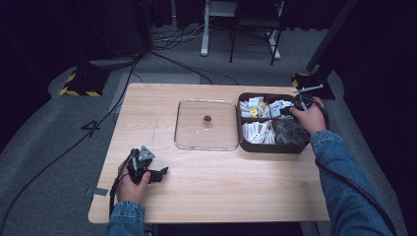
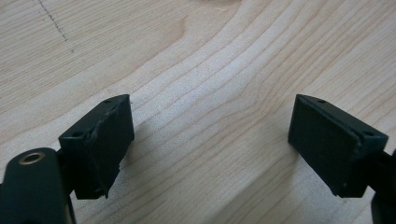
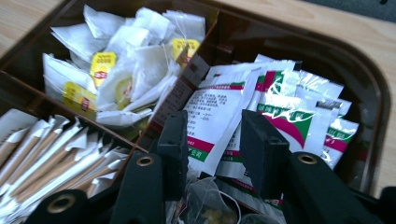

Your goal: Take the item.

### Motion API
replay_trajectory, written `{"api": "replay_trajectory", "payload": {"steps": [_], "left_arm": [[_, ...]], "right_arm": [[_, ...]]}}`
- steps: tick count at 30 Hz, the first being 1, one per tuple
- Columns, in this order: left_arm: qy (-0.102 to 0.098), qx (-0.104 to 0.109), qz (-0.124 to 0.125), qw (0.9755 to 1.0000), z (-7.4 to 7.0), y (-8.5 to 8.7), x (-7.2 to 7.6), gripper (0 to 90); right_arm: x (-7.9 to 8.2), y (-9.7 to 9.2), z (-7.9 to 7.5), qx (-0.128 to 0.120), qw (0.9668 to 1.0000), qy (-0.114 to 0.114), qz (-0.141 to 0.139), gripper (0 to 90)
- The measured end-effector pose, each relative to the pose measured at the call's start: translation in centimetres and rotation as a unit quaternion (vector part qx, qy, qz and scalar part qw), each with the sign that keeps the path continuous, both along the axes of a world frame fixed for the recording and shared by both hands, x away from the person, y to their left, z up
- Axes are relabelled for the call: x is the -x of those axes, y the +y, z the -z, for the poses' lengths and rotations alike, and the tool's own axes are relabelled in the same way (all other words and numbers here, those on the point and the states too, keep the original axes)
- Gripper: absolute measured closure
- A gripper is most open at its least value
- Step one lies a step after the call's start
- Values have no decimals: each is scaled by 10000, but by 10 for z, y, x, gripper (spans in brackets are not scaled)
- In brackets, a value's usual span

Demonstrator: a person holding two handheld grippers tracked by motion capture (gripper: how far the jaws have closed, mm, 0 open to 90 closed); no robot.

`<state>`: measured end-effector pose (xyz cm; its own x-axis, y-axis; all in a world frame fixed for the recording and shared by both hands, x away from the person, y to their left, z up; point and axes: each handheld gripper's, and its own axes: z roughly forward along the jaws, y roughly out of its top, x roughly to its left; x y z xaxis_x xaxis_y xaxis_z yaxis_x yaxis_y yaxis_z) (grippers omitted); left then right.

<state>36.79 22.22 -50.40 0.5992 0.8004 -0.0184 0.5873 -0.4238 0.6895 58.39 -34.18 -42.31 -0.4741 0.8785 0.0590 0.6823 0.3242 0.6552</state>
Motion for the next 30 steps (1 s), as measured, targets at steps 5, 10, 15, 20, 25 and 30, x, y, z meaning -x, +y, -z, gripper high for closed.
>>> {"api": "replay_trajectory", "payload": {"steps": [5,10,15,20,25,30], "left_arm": [[2,-1,1,10000,0,0,0,148],[2,4,3,10000,0,0,0,147],[2,8,3,10000,0,0,0,148],[1,7,3,10000,0,0,0,147],[3,9,2,10000,0,0,0,148],[3,10,2,10000,0,0,0,148]], "right_arm": [[-4,0,8,-1,9999,119,115,644],[-6,3,12,-36,9997,184,140,699],[-5,7,9,-17,9999,97,101,780],[-5,13,8,12,10000,69,51,778],[-6,15,8,23,9999,90,39,772],[-7,21,11,35,9999,136,20,805]]}}
